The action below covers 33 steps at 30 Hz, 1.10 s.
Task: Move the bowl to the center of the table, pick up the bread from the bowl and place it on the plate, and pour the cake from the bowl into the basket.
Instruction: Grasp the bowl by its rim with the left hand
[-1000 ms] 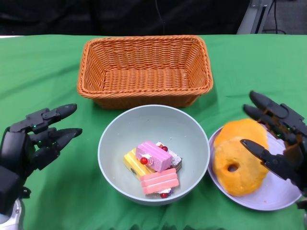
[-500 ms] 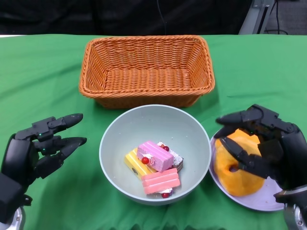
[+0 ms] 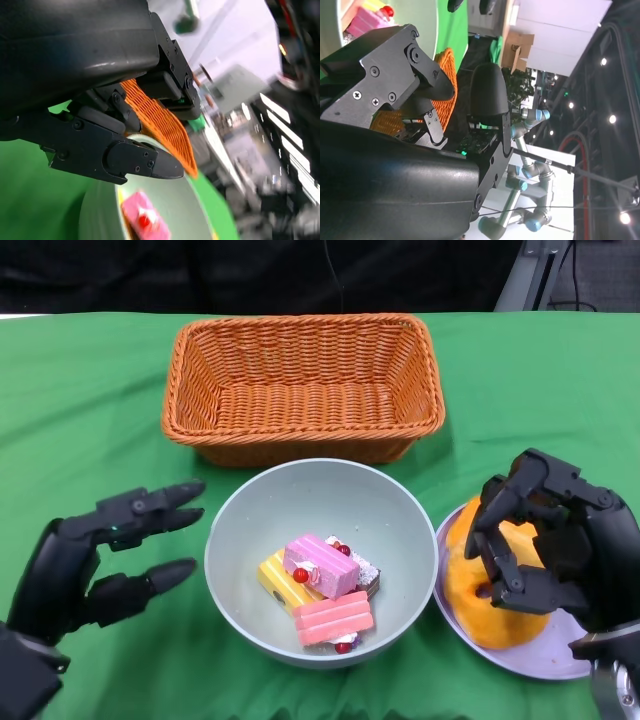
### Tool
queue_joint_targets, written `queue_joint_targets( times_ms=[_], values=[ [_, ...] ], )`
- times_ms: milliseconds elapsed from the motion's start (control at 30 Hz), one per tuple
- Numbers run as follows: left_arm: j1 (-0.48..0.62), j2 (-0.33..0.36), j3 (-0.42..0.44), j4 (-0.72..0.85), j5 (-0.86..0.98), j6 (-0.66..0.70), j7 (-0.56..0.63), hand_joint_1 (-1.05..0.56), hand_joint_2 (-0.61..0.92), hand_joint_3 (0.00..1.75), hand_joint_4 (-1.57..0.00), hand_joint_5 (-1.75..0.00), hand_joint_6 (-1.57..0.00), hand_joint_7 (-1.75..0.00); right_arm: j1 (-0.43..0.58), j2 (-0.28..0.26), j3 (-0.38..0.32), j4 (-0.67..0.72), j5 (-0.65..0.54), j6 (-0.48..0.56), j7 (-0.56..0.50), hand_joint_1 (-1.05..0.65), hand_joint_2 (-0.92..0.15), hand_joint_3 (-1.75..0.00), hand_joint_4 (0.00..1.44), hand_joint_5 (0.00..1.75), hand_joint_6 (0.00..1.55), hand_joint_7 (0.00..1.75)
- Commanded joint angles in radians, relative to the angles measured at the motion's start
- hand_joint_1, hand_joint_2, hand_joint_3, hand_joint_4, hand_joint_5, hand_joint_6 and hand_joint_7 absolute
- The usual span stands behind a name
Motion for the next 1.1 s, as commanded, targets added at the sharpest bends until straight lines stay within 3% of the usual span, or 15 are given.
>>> queue_joint_targets(
  times_ms=[33, 233, 333, 533, 700, 833, 1000, 1100],
  values=[
    [0.002, 0.089, -0.011, -0.029, 0.1, -0.112, 0.021, -0.55, 0.92, 0.18, -0.62, 0.0, -0.63, -0.01, 0.005, 0.01, -0.015, -0.025, 0.051, 0.036, 0.008, 0.05, -0.47, -1.33, 0.77, 1.75, 0.65, 1.54],
    [-0.03, 0.172, 0.01, -0.051, 0.317, -0.237, 0.081, -0.59, 0.92, 0.15, -0.61, 0.0, -0.68, -0.02, -0.004, 0.026, -0.03, -0.03, 0.096, 0.075, 0.024, 0.02, -0.51, -1.27, 0.74, 1.75, 0.62, 1.53],
    [-0.037, 0.201, 0.027, -0.08, 0.426, -0.261, 0.12, -0.59, 0.92, 0.1, -0.63, -0.01, -0.68, -0.01, -0.007, 0.036, -0.038, -0.031, 0.126, 0.09, 0.037, 0.01, -0.56, -1.16, 0.74, 1.75, 0.63, 1.47],
    [-0.055, 0.202, 0.105, -0.151, 0.668, -0.33, 0.22, -0.56, 0.92, 0.09, -0.7, -0.03, -0.72, -0.02, -0.005, 0.044, -0.045, -0.036, 0.122, 0.103, 0.04, 0.03, -0.6, -1.14, 0.74, 1.75, 0.64, 1.46],
    [-0.055, 0.193, 0.149, -0.233, 0.914, -0.327, 0.394, -0.49, 0.91, 0.03, -0.79, -0.06, -0.79, -0.02, 0.003, 0.06, -0.05, -0.049, 0.122, 0.116, 0.034, 0.02, -0.61, -1.13, 0.74, 1.74, 0.65, 1.44],
    [-0.051, 0.219, 0.067, -0.315, 1.136, -0.24, 0.676, -0.45, 0.92, 0.03, -0.85, -0.07, -0.82, -0.03, 0.01, 0.07, -0.053, -0.062, 0.12, 0.129, 0.031, -0.01, -0.62, -1.09, 0.75, 1.74, 0.66, 1.44],
    [-0.086, 0.305, -0.183, -0.362, 1.361, -0.066, 1.062, -0.43, 0.92, 0.06, -0.87, -0.07, -0.83, -0.02, 0.011, 0.079, -0.055, -0.062, 0.115, 0.122, 0.034, -0.01, -0.63, -1.06, 0.76, 1.73, 0.67, 1.44],
    [-0.128, 0.346, -0.334, -0.347, 1.423, 0.027, 1.221, -0.44, 0.92, 0.08, -0.87, -0.07, -0.82, -0.01, 0.015, 0.084, -0.053, -0.071, 0.106, 0.121, 0.027, -0.01, -0.62, -1.07, 0.77, 1.72, 0.67, 1.45]
  ],
)
